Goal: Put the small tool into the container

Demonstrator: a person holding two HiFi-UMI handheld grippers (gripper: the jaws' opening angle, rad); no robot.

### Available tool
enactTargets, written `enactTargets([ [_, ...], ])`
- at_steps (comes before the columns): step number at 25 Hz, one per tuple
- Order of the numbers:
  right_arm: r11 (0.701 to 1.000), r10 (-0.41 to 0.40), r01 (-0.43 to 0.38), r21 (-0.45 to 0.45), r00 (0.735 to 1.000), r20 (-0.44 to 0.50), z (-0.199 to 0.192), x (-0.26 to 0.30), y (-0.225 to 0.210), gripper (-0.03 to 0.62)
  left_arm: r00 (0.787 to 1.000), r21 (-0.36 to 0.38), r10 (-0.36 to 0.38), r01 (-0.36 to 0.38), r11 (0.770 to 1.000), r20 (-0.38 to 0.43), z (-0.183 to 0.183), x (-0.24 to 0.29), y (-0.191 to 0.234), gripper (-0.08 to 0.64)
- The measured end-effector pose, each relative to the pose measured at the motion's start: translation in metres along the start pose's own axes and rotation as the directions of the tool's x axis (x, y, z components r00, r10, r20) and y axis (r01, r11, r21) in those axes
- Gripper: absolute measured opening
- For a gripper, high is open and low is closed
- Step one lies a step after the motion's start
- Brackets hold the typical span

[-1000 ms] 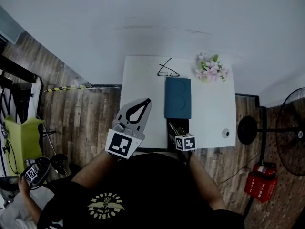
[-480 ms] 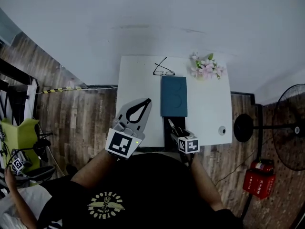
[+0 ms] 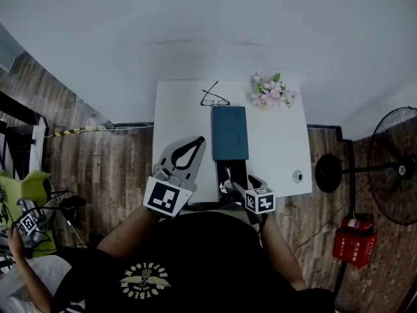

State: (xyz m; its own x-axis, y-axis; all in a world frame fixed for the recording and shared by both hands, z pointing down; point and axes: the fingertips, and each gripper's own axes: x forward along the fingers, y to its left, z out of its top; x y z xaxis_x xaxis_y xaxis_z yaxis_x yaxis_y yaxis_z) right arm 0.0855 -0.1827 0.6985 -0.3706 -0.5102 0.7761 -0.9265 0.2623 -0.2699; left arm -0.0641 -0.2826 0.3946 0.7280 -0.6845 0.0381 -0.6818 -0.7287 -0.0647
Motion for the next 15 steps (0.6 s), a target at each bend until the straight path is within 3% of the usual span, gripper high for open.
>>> enactTargets([
  [9,0.995,0.085,-0.072,-0.070,0.976,0.202,0.051,-0.047,0.019,0.270,1.000,-0.032,0.007,-0.007,0.999,0.009,0.003,0.009,-0.016,0.006],
  [12,0.988,0.108,-0.072,-0.139,0.957,0.269,0.067,-0.063,0.022,0.210,1.000,-0.056,0.021,-0.021,0.998,0.012,0.006,0.014,-0.019,0.006],
  [14,0.985,0.105,-0.051,-0.164,0.937,0.334,0.080,-0.077,0.019,0.142,0.999,-0.077,0.030,-0.029,0.997,0.013,0.006,0.018,-0.022,0.006],
  [15,0.985,0.097,-0.034,-0.170,0.921,0.377,0.088,-0.086,0.016,0.076,0.999,-0.089,0.033,-0.032,0.996,0.010,0.005,0.020,-0.024,0.006],
])
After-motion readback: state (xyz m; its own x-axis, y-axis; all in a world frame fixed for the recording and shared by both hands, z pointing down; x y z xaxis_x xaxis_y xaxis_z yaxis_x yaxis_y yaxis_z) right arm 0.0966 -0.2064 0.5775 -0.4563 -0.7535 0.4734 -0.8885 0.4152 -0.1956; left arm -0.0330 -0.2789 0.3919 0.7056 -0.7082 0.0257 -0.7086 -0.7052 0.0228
